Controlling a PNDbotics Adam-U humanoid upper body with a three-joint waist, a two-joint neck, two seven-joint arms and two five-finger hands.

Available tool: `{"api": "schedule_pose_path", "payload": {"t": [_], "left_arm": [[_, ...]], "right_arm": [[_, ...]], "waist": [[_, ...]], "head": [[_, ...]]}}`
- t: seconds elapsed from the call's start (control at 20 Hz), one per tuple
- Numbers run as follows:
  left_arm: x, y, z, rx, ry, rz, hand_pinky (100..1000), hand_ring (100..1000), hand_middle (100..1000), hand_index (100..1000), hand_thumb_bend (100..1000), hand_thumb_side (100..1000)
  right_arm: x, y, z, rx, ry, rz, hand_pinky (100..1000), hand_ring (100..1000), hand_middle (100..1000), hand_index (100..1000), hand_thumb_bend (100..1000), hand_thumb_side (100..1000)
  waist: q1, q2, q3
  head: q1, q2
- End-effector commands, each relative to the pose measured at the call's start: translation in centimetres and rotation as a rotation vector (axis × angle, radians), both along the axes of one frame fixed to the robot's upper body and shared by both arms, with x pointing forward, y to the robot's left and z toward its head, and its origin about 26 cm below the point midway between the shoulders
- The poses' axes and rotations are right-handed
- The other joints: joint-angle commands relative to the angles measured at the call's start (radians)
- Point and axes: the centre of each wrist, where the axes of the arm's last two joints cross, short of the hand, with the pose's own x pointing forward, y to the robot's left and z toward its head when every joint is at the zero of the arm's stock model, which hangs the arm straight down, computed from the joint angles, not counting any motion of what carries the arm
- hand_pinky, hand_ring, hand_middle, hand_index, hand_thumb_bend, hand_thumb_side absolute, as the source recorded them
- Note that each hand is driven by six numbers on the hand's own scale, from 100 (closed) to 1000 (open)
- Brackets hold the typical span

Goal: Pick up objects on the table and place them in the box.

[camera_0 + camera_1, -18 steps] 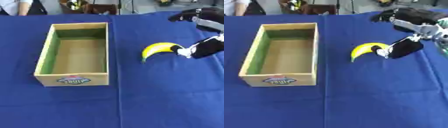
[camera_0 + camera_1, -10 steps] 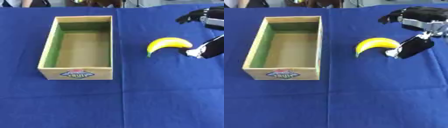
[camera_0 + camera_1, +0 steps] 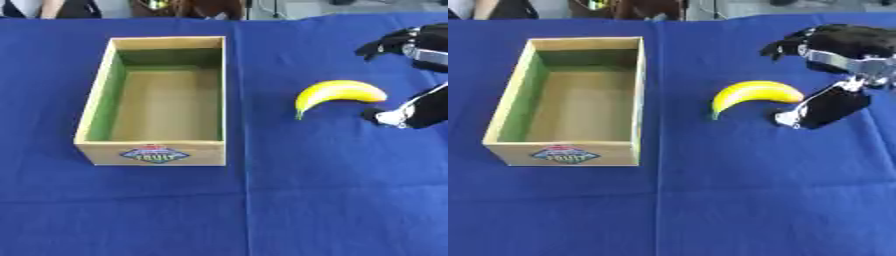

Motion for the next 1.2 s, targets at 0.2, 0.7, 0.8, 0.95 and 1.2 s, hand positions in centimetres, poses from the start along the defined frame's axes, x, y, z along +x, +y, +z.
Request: {"api": "schedule_pose_path", "payload": {"t": [0.2,0.7,0.8,0.95,1.2], "left_arm": [[-0.3,-0.2,0.9,0.01,-0.033,-0.013,658,815,906,1000,137,1000],[-0.3,-0.3,1.0,0.01,-0.034,-0.02,657,810,907,1000,130,1000],[-0.3,-0.4,1.1,0.01,-0.034,-0.021,657,809,907,1000,128,1000],[-0.3,-0.4,1.1,0.009,-0.035,-0.021,656,808,907,1000,127,1000],[-0.2,-0.4,1.1,0.006,-0.036,-0.022,656,808,907,1000,125,1000]], "right_arm": [[1.3,-0.5,0.9,-0.015,-0.062,-0.032,896,900,821,958,314,498],[3.2,-0.3,0.7,-0.02,-0.051,-0.03,897,902,821,935,327,482],[3.6,-0.2,0.5,-0.033,-0.04,-0.028,898,904,820,933,331,471],[4.0,-0.1,0.3,-0.054,-0.029,-0.028,900,905,810,927,339,459],[4.7,-0.2,0.1,-0.068,-0.021,-0.031,899,904,803,916,341,457]], "waist": [[-0.005,-0.015,0.005],[-0.007,-0.009,0.01],[-0.007,-0.006,0.011],[-0.007,-0.003,0.014],[-0.008,0.0,0.016]], "head": [[-0.035,-0.016],[-0.048,-0.033],[-0.051,-0.037],[-0.056,-0.04],[-0.06,-0.044]]}}
